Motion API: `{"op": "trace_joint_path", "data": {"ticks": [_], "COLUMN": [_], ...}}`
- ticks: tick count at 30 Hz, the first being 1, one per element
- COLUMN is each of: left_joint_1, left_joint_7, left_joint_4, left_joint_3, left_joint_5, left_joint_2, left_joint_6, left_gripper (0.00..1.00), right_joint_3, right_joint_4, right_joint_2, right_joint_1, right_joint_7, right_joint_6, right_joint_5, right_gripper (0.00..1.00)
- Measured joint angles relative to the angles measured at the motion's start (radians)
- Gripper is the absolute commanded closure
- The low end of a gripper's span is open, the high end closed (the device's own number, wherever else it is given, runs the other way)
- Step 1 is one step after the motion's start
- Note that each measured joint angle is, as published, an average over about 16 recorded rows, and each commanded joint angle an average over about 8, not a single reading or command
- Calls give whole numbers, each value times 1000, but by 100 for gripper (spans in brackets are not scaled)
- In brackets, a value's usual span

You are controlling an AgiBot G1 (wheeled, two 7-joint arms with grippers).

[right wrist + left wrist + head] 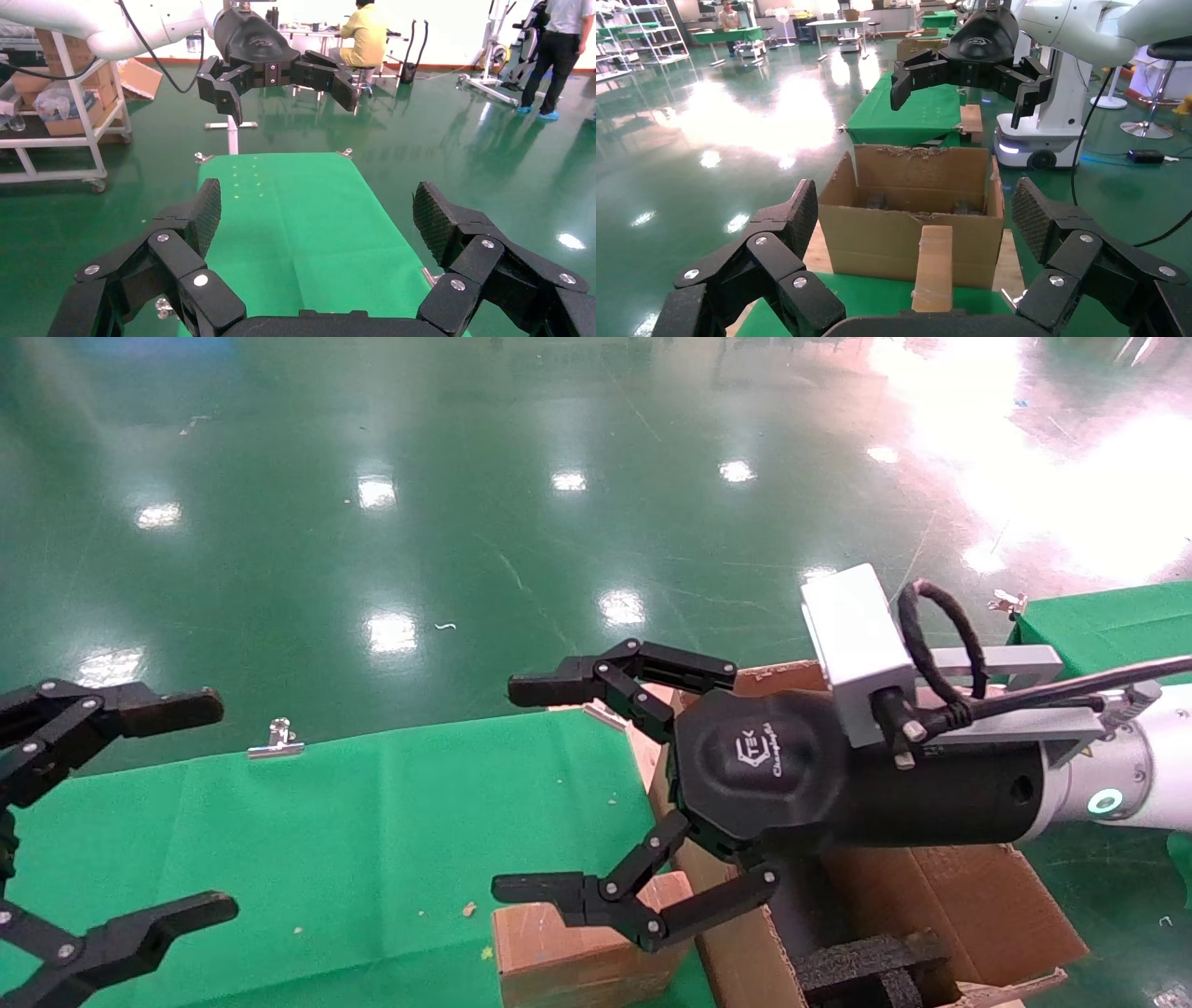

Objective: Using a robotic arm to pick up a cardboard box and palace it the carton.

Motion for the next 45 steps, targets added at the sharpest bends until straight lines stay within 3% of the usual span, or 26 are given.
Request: {"op": "trace_joint_path", "data": {"ticks": [2,3,11,18,31,45], "left_joint_1": [0,0,0,0,0,0], "left_joint_7": [0,0,0,0,0,0], "left_joint_4": [0,0,0,0,0,0], "left_joint_3": [0,0,0,0,0,0], "left_joint_5": [0,0,0,0,0,0], "left_joint_2": [0,0,0,0,0,0], "left_joint_6": [0,0,0,0,0,0], "left_gripper": [98,100,100,100,100,100], "right_joint_3": [0,0,-10,-60,-258,-457], "right_joint_4": [0,0,-2,-13,-35,-123], "right_joint_2": [0,0,0,-14,-94,-198], "right_joint_1": [0,0,19,100,308,410], "right_joint_7": [0,0,3,23,79,31], "right_joint_6": [0,0,-4,-26,-75,-77], "right_joint_5": [0,0,-26,-130,-440,-655], "right_gripper": [0,0,0,0,0,0]}}
